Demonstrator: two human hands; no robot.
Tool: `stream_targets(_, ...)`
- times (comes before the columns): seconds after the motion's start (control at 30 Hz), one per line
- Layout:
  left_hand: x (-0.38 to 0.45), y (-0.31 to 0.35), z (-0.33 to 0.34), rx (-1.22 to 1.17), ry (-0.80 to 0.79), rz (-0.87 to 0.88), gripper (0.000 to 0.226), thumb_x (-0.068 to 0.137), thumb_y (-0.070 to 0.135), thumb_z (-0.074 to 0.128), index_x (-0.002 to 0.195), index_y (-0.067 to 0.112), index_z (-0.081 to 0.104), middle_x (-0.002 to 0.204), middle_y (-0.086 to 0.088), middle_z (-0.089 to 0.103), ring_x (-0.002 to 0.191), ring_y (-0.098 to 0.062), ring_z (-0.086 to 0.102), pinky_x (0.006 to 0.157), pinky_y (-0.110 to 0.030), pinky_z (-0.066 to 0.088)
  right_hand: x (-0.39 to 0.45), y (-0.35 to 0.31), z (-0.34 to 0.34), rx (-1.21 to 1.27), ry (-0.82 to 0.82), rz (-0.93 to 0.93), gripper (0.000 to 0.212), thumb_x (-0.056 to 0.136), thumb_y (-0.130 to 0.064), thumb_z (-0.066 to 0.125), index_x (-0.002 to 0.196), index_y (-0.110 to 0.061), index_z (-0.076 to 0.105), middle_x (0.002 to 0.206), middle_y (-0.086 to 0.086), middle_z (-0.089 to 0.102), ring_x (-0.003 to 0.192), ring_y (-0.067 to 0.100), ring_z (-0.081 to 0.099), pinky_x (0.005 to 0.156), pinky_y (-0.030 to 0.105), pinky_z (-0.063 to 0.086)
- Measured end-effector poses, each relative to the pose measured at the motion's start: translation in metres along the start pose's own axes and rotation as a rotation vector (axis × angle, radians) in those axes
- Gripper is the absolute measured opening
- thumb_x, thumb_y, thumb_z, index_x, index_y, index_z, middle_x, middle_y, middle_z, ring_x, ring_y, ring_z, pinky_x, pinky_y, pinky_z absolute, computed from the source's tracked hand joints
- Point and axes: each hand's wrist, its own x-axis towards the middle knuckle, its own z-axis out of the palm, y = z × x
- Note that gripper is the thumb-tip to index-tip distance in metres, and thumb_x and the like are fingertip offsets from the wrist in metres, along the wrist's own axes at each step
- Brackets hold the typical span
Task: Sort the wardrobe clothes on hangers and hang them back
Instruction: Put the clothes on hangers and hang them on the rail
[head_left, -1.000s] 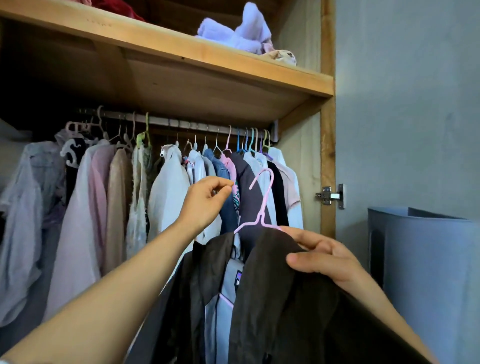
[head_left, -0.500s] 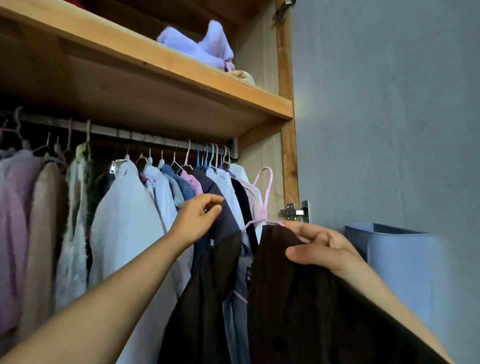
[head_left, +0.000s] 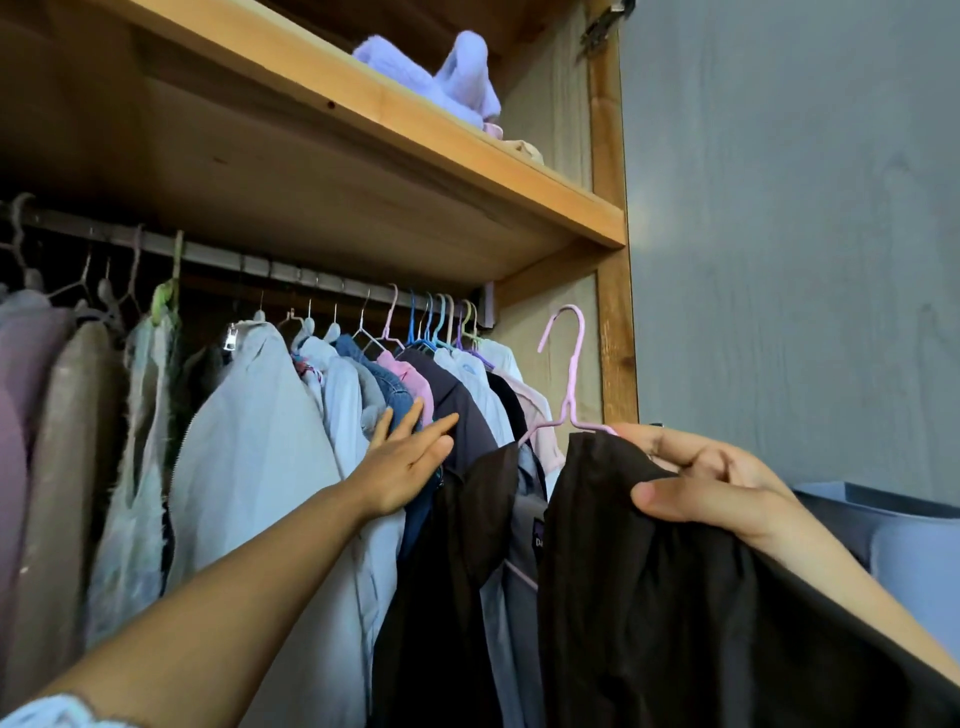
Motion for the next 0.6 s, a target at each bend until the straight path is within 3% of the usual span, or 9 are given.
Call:
stream_targets(0.1, 0.008, 0.002, -0.001, 0.139, -0.019, 0.015, 0.059, 0.095, 0.057, 0.004, 0.15, 0.037, 0.012, 0.158, 0.009, 0.011, 0.141, -0.004, -0.021, 0.111, -0.038, -0.024, 0.003, 0.002, -0.002, 0.015, 0.006, 0.012, 0.076, 0.036, -0.019, 0.088, 0.109, -0.011, 0.07, 0.108, 0.022, 0.068, 0.1, 0.033, 0.066, 0.09, 0.033, 0.051)
stream_targets(0.23, 0.007, -0.007, -0.002, 0.195, 0.06, -0.038, 0.094, 0.075, 0.072, -0.013, 0.152, 0.022, 0.01, 0.159, 0.009, 0.006, 0.14, -0.001, -0.021, 0.111, -0.037, -0.025, 0.009, 0.006, -0.002, -0.001, 0.016, 0.005, 0.084, 0.029, -0.029, 0.093, 0.107, -0.01, 0.071, 0.1, 0.019, 0.071, 0.093, 0.028, 0.069, 0.075, 0.025, 0.055)
stream_targets(0.3, -0.001, -0.02, -0.004, 0.204, 0.128, -0.032, 0.104, 0.068, 0.073, -0.015, 0.151, 0.019, 0.014, 0.159, 0.007, 0.009, 0.141, -0.001, -0.02, 0.111, -0.034, -0.024, 0.013, 0.008, -0.002, 0.003, 0.038, 0.012, 0.079, 0.031, -0.018, 0.089, 0.107, -0.008, 0.071, 0.094, 0.017, 0.072, 0.087, 0.026, 0.07, 0.07, 0.023, 0.055)
stream_targets(0.43, -0.023, -0.04, -0.017, 0.295, 0.264, 0.022, 0.101, 0.075, 0.074, -0.013, 0.146, 0.018, 0.033, 0.154, 0.006, 0.025, 0.137, 0.004, -0.018, 0.108, -0.027, -0.027, 0.02, 0.008, 0.002, 0.055, 0.069, -0.011, 0.049, 0.057, 0.0, 0.062, 0.105, -0.005, 0.071, 0.082, 0.011, 0.073, 0.075, 0.02, 0.071, 0.062, 0.018, 0.053)
stream_targets(0.6, -0.044, -0.05, -0.037, 0.303, 0.347, -0.03, 0.095, 0.077, 0.068, -0.004, 0.142, 0.015, 0.04, 0.149, -0.001, 0.037, 0.141, -0.002, -0.006, 0.112, -0.026, -0.017, 0.046, 0.013, 0.023, 0.026, 0.043, -0.02, 0.049, 0.06, -0.001, 0.06, 0.108, -0.003, 0.068, 0.096, 0.012, 0.072, 0.085, 0.021, 0.07, 0.065, 0.018, 0.053)
